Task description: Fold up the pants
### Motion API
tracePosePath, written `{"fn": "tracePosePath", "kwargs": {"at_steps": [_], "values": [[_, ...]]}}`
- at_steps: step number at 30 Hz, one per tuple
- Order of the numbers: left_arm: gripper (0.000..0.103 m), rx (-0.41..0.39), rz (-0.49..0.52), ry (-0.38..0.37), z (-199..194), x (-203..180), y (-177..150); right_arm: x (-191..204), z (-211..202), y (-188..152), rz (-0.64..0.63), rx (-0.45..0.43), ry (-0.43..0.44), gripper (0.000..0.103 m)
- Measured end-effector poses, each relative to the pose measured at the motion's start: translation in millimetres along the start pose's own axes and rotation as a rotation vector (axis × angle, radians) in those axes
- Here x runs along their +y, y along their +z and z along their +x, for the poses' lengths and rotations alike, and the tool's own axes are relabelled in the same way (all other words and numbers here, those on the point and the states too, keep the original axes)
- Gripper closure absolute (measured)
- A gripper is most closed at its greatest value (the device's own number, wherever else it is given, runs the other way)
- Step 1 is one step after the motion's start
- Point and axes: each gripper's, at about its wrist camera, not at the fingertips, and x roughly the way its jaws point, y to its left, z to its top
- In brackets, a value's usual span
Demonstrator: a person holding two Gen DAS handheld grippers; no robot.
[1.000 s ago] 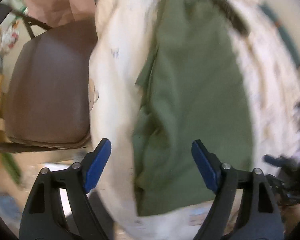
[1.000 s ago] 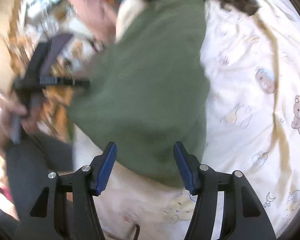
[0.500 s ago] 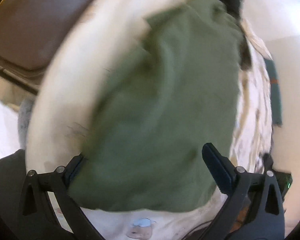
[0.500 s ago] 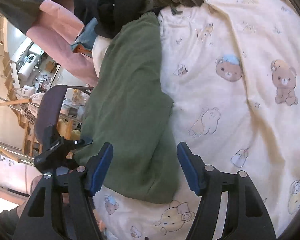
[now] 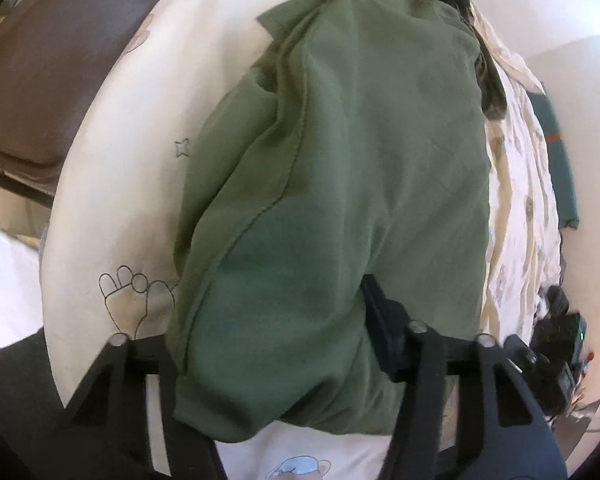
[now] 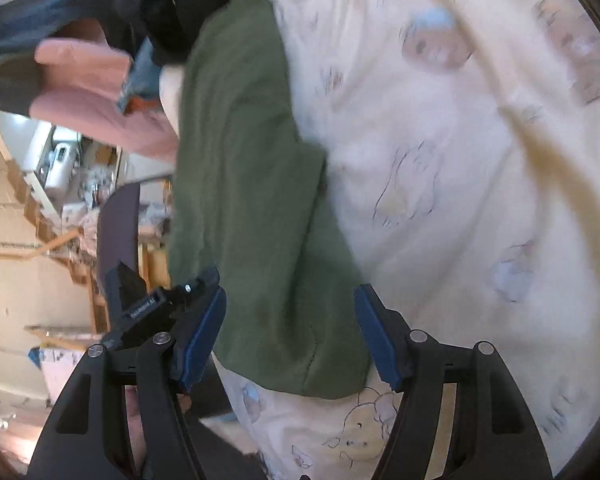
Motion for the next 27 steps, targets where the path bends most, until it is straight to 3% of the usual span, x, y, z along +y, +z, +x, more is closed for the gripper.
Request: {"fn": "tracePosePath", "kwargs": {"at_steps": [5,7,9,11,14,17,19,20,21,22,23,27], "values": [[0.069,0.013,0.049,-0.019,-14.9,-6.2,-7.0,-2.1,37.6,1.8,-0.028,0.103,-0.004,0.034],[0.069,0.009,0.066,0.0,-17.7,-5.1,-9.2,-4.1,37.6,3.3,-0.039,0.085,-0.062,0.034],[0.062,0.005,0.038,0.009,-17.7,-0.3,-7.1,-5.3,28.3,4.9,-0.064,0.042,-0.115,0.034],[0.057,0.019,-0.019,-0.003,-13.9,9.2,-4.9,-10.6,26.1,4.9,-0.019,0.051,-0.071,0.034],[0.059,0.028,-0.029,0.006,-6.2,6.7,-2.0,-12.2,45.5,2.0,0.033,0.144,0.073,0.033],[0.068,0.047,-0.028,-0.003,-1.6,3.2,0.0,0.4,61.2,3.8,-0.049,0.152,0.046,0.031],[0.074,0.051,-0.036,-0.019,-1.4,2.0,0.8,-1.3,70.3,8.9,-0.038,0.131,0.057,0.031],[0.077,0.05,-0.03,-0.022,-1.5,-0.3,0.9,-2.6,73.1,11.0,-0.027,0.116,0.07,0.037],[0.08,0.046,-0.012,-0.023,-3.5,-3.1,0.1,1.5,73.2,11.6,-0.042,0.095,0.07,0.061],[0.081,0.045,0.003,-0.026,-5.9,-5.4,-1.1,10.2,71.4,9.8,-0.09,0.083,0.04,0.079],[0.082,0.046,0.014,-0.035,-8.5,-8.2,-3.1,19.1,68.3,6.4,-0.127,0.077,0.036,0.088],[0.084,0.08,0.001,-0.13,-17.8,-14.3,-13.3,46.4,32.5,-2.2,-0.201,0.021,0.024,0.09]]}}
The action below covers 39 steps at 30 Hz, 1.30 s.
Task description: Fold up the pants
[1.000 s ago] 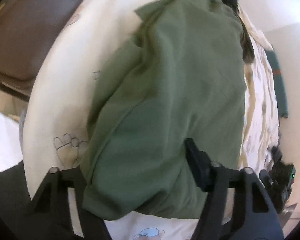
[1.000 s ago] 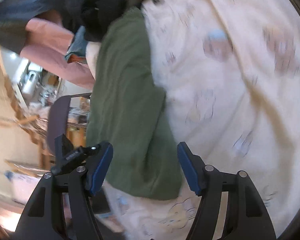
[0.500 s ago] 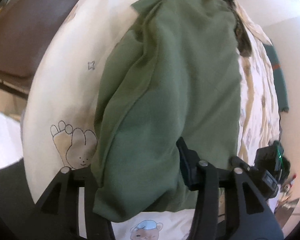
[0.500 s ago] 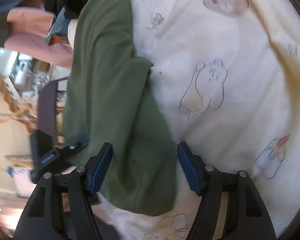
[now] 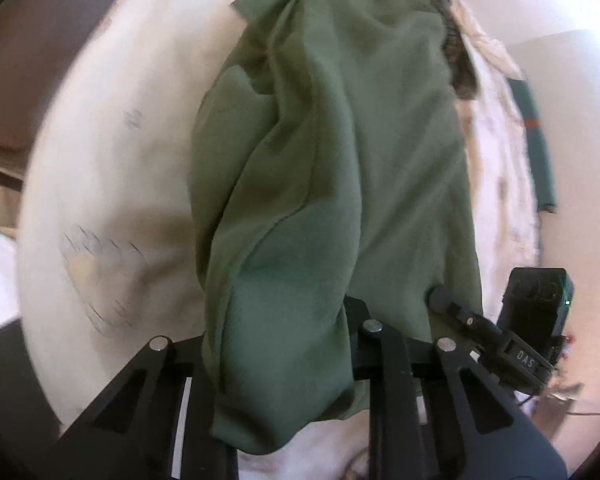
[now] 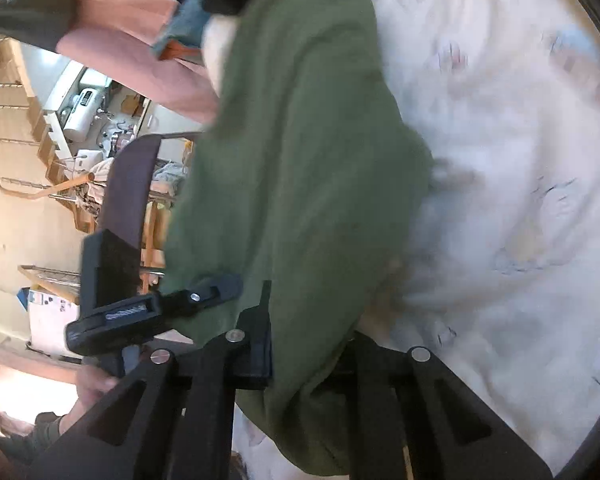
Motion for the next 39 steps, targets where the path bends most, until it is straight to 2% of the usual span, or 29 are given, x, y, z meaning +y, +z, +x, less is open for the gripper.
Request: {"fn": "tracePosePath", "kwargs": {"at_steps": [3,5,8,10,11,12,13,14,15,18,21,25,28,30,35,37,39], "values": [[0.084,0.054,0.0,-0.081,-6.0,-12.8,-24.3,7.1,-39.8,-9.4,0.021,-0.022,-0.012,0.091],[0.084,0.106,0.023,-0.097,-6.2,-24.4,-52.1,7.7,-62.2,-21.9,0.035,0.0,-0.044,0.091],[0.081,0.172,0.058,-0.059,-5.6,-35.9,-94.9,0.0,-88.7,-59.0,0.121,0.077,-0.086,0.09],[0.073,0.207,0.043,0.021,-2.1,-30.3,-115.7,-2.4,-87.0,-75.9,0.16,0.128,-0.132,0.083],[0.067,0.211,0.049,0.067,0.3,-27.1,-119.5,-7.3,-82.8,-84.8,0.2,0.148,-0.146,0.077],[0.053,0.206,0.062,0.129,3.0,-21.6,-120.4,-12.4,-78.0,-89.7,0.241,0.154,-0.164,0.059],[0.044,0.201,0.046,0.176,2.1,-16.1,-119.0,-14.6,-76.3,-91.3,0.262,0.158,-0.207,0.042],[0.03,0.192,0.004,0.217,-3.2,-9.4,-116.8,-13.8,-76.5,-92.1,0.28,0.165,-0.233,0.018],[0.026,0.164,-0.02,0.233,-13.9,-5.3,-114.1,-10.4,-79.4,-93.4,0.266,0.167,-0.234,0.016],[0.018,0.047,0.065,0.31,-53.9,-12.1,-106.0,7.9,-99.0,-93.1,0.178,0.15,-0.285,0.016],[0.018,-0.047,0.11,0.325,-88.6,-21.3,-89.5,25.9,-123.0,-81.4,0.102,0.108,-0.265,0.016],[0.018,-0.149,0.195,0.331,-110.7,-46.2,-54.9,62.9,-150.3,-53.4,-0.099,0.02,-0.324,0.016],[0.018,-0.211,0.221,0.271,-121.3,-72.6,-20.4,105.9,-168.5,-18.3,-0.237,-0.029,-0.299,0.016],[0.018,-0.255,0.247,0.218,-126.9,-91.2,8.7,131.5,-191.4,9.0,-0.32,-0.097,-0.298,0.016],[0.018,-0.301,0.319,0.199,-103.5,-125.0,77.0,142.1,-209.2,78.7,-0.308,-0.17,-0.266,0.016],[0.018,-0.305,0.364,0.226,-76.4,-133.0,106.1,129.8,-194.3,117.8,-0.251,-0.183,-0.246,0.016],[0.024,-0.265,0.383,0.24,-45.5,-136.5,133.9,114.5,-172.2,143.5,-0.233,-0.177,-0.292,0.016]]}}
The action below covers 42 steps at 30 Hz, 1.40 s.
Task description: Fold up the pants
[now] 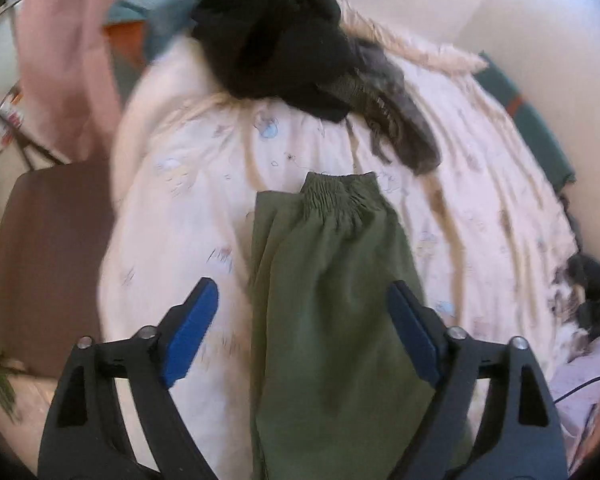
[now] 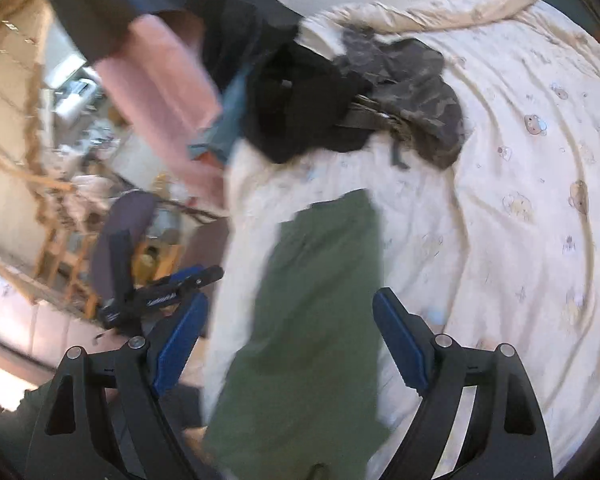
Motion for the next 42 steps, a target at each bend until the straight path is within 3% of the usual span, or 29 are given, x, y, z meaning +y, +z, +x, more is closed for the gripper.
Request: {"fn": "tracePosePath", "kwargs": {"at_steps": [4,5,6,8,10,11,14,16,18,20,22,24,26,27,30,31,33,36,38,40,42], "values": [[0.025,0.053,0.016,-0.009,57.2,-4.4,20.9,-34.5,78.0,20.9,0.023,0.072,-0.063,0.017],[0.034,0.056,0.034,-0.009,67.7,-7.6,25.2,-40.3,88.0,24.3,0.017,0.083,-0.072,0.017],[0.05,0.076,0.055,-0.012,80.7,-12.6,29.6,-48.7,111.5,28.3,0.012,0.103,-0.091,0.018],[0.066,0.119,0.072,-0.035,100.3,-19.8,34.6,-61.5,144.1,31.2,0.01,0.141,-0.1,0.024],[0.07,0.15,0.094,-0.01,119.6,-24.6,39.5,-70.9,166.3,31.9,0.015,0.166,-0.092,0.028],[0.086,0.157,0.1,-0.002,125.3,-24.5,40.7,-74.7,180.2,32.3,0.018,0.174,-0.078,0.029],[0.094,0.147,0.114,-0.02,121.3,-18.1,46.6,-75.2,200.3,30.6,0.005,0.195,-0.08,0.03],[0.094,0.086,0.099,-0.001,103.9,-6.3,51.3,-72.3,209.5,27.9,-0.033,0.207,-0.098,0.03],[0.094,0.116,0.091,0.037,111.6,4.0,48.6,-69.1,218.5,22.2,-0.081,0.222,-0.138,0.03],[0.094,0.123,0.051,0.07,120.6,15.1,45.7,-74.0,234.3,17.5,-0.094,0.259,-0.251,0.03],[0.082,0.128,-0.029,0.059,127.5,28.7,44.3,-77.2,238.6,16.2,-0.095,0.261,-0.308,0.031],[0.043,0.129,-0.073,0.113,126.8,38.1,42.4,-77.0,237.7,18.5,-0.127,0.256,-0.383,0.031],[0.043,0.102,-0.052,0.121,117.6,37.7,42.5,-65.5,226.6,25.8,-0.189,0.213,-0.476,0.03],[0.043,0.088,-0.034,0.133,109.8,34.0,42.7,-59.0,220.8,29.3,-0.206,0.188,-0.484,0.03],[0.044,0.049,-0.009,0.112,89.4,22.7,43.8,-43.9,203.9,42.5,-0.152,0.139,-0.271,0.028],[0.044,0.035,0.004,0.105,84.7,17.9,44.1,-41.3,203.2,46.1,-0.141,0.139,-0.244,0.028],[0.044,0.027,0.034,0.153,85.6,8.9,44.2,-37.1,211.7,51.3,-0.152,0.13,-0.3,0.028],[0.041,0.13,0.055,0.231,119.9,12.0,41.4,-50.1,250.3,46.4,-0.132,0.242,-0.358,0.028],[0.033,0.272,0.023,0.204,153.8,25.7,30.5,-66.1,275.2,36.5,-0.102,0.322,-0.42,0.031],[0.028,0.28,0.007,0.16,157.3,36.4,30.5,-68.1,282.4,35.4,-0.13,0.319,-0.477,0.027],[0.027,0.266,-0.045,0.101,145.4,48.1,34.7,-66.0,272.4,40.4,-0.113,0.284,-0.438,0.027]]}}
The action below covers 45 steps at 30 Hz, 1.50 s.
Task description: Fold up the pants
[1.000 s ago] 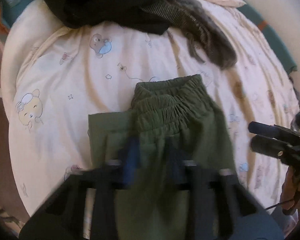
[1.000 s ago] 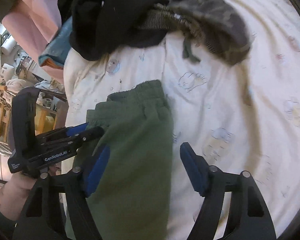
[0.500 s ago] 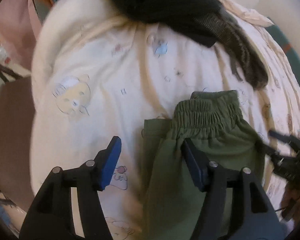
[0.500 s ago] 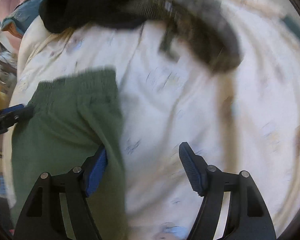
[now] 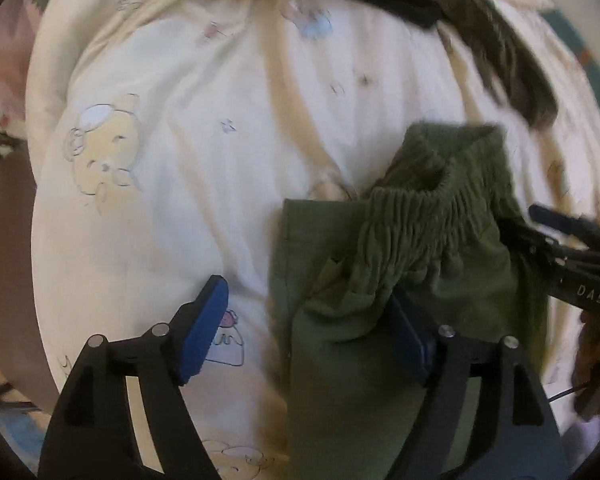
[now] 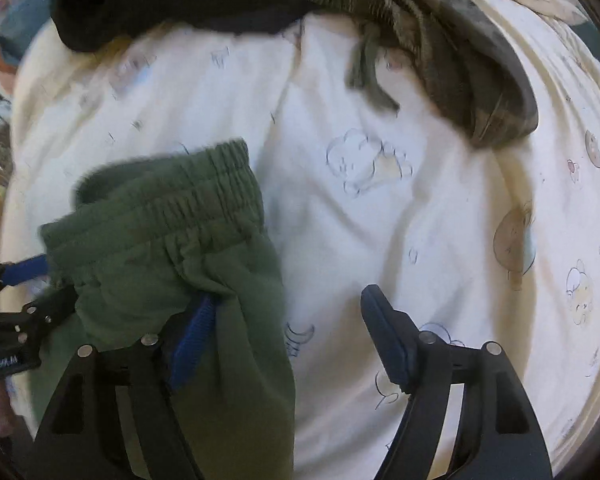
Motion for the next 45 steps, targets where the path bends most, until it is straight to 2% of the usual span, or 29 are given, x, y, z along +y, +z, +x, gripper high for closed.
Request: {"fn": "tracePosePath", "kwargs": {"at_steps": [4,5,8,9,12,14,16,17,19,20,22,24,26,28,31,36,38,41,45], "values": [[0.017,-0.026,-0.037,-0.117,-21.7,18.1,-10.4,-27.8,-25.9,-5.5,0.078,-0.081,0.238,0.026],[0.017,-0.016,-0.044,-0.159,-21.4,20.7,-13.7,-40.6,-22.1,-7.9,0.126,-0.063,0.344,0.026],[0.017,0.006,-0.077,-0.282,-11.1,21.9,-21.3,-54.1,-0.3,-14.3,0.202,0.0,0.525,0.026],[0.017,0.008,-0.074,-0.299,-3.9,20.9,-22.9,-50.5,6.9,-17.4,0.178,0.014,0.545,0.026],[0.019,0.013,-0.059,-0.266,16.6,12.6,-19.4,-20.4,26.3,-24.1,0.071,0.085,0.561,0.027],[0.021,-0.024,-0.074,-0.311,18.9,11.4,-12.6,-8.9,34.1,-22.5,0.058,0.07,0.58,0.025],[0.037,-0.039,-0.078,-0.352,19.5,8.6,-5.3,-11.6,37.9,-20.8,0.108,0.053,0.621,0.025],[0.05,-0.034,-0.07,-0.36,20.1,6.1,-1.6,-16.5,41.9,-19.3,0.152,0.042,0.656,0.025],[0.073,-0.038,-0.049,-0.349,20.3,-1.9,4.0,-21.3,39.8,-18.8,0.169,0.019,0.701,0.042],[0.085,-0.063,0.016,-0.323,12.3,-7.6,2.7,-17.1,32.8,-20.3,0.115,0.013,0.708,0.058],[0.087,-0.073,0.122,-0.269,-0.2,-15.6,-2.5,-10.3,12.6,-25.1,0.017,0.021,0.693,0.064],[0.091,-0.07,0.136,-0.306,-14.7,-12.9,-2.8,-7.4,-4.1,-23.4,-0.026,0.005,0.71,0.076],[0.092,-0.107,0.155,-0.347,-34.4,-13.9,-1.9,-0.8,-29.1,-23.2,-0.108,-0.06,0.691,0.081],[0.092,-0.148,0.198,-0.353,-55.7,-21.7,-2.7,7.5,-48.7,-21.9,-0.165,-0.119,0.638,0.083],[0.092,-0.204,0.277,-0.351,-87.4,-30.5,-11.5,14.1,-83.7,-25.0,-0.236,-0.165,0.626,0.083],[0.092,-0.34,0.467,-0.321,-148.0,-51.9,-56.2,27.2,-141.7,-45.7,-0.38,-0.237,0.612,0.083],[0.092,-0.379,0.532,-0.332,-168.6,-58.3,-81.6,28.0,-163.3,-61.8,-0.444,-0.25,0.589,0.083],[0.092,-0.432,0.663,-0.307,-197.5,-67.0,-126.5,38.7,-196.2,-94.5,-0.56,-0.262,0.56,0.083],[0.091,-0.45,0.85,-0.294,-218.4,-77.4,-191.7,50.7,-236.0,-164.0,-0.768,-0.258,0.484,0.082]]}}
